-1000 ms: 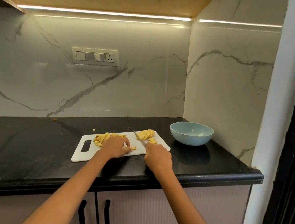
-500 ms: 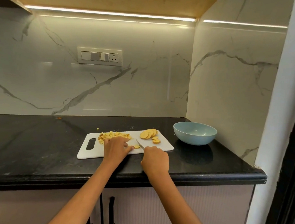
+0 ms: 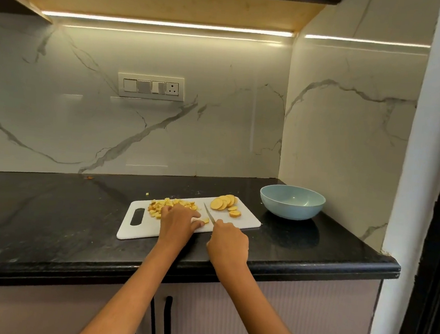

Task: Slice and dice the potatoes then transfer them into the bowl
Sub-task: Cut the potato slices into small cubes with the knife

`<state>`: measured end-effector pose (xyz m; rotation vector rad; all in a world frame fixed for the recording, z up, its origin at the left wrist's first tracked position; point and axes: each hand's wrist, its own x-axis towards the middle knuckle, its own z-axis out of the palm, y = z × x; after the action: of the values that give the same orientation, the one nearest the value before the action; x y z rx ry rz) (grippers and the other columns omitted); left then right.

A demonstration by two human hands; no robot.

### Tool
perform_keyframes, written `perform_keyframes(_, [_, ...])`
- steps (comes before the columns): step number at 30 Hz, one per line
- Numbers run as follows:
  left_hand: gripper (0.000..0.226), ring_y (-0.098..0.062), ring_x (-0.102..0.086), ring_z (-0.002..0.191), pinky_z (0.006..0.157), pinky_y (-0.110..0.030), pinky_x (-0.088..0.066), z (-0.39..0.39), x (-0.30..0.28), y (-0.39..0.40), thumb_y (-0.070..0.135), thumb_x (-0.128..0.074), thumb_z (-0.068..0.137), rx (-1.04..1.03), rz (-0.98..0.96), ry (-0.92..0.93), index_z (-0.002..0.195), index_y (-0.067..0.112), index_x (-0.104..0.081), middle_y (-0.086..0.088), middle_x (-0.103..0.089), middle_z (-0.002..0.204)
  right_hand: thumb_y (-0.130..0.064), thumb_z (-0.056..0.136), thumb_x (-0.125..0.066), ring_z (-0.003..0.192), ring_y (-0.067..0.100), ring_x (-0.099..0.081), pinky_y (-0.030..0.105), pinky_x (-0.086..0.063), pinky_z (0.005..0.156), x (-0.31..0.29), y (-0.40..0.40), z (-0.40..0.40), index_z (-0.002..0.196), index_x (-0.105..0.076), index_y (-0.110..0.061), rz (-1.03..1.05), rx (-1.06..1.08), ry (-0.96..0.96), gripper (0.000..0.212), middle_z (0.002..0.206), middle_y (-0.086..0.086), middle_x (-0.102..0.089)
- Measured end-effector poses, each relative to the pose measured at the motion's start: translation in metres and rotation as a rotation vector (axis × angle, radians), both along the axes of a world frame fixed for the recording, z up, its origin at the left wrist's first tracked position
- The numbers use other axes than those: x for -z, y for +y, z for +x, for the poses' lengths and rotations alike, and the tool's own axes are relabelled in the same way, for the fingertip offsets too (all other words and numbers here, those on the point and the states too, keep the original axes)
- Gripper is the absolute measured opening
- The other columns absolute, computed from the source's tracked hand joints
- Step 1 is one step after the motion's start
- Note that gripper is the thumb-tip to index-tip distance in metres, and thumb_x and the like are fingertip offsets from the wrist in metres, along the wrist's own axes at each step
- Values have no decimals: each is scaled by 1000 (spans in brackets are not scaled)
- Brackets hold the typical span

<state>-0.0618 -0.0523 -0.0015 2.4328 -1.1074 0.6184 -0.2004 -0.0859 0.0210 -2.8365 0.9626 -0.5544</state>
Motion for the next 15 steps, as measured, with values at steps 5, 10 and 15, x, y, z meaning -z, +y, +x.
perform_keyframes(5, [25,-14,-49,109,97,-33,-24,0,-3,-3,34,-48,94,32,50,-20,104,28,-70,6,-67,109,-17,97,-46,100,21,-61,27,-46,76,0,2,-5,122,-53,-8,4,-15,25,27,115,9,-60])
perform_keyframes(10, [22,-13,-47,111,101,-36,-23,5,-2,-4,33,-51,92,48,18,19,99,29,-72,10,-67,107,-13,97,-45,98,21,-62,25,-40,68,-2,5,-5,120,-54,-8,-20,-23,49,26,112,9,-62])
perform_keyframes(15, [23,-16,-45,116,103,-38,-24,2,-15,-6,31,-51,92,36,151,-29,101,27,-72,5,-65,109,-10,98,-42,98,22,-62,26,-43,71,-3,10,-1,122,-53,-5,-49,-41,76,27,113,10,-61])
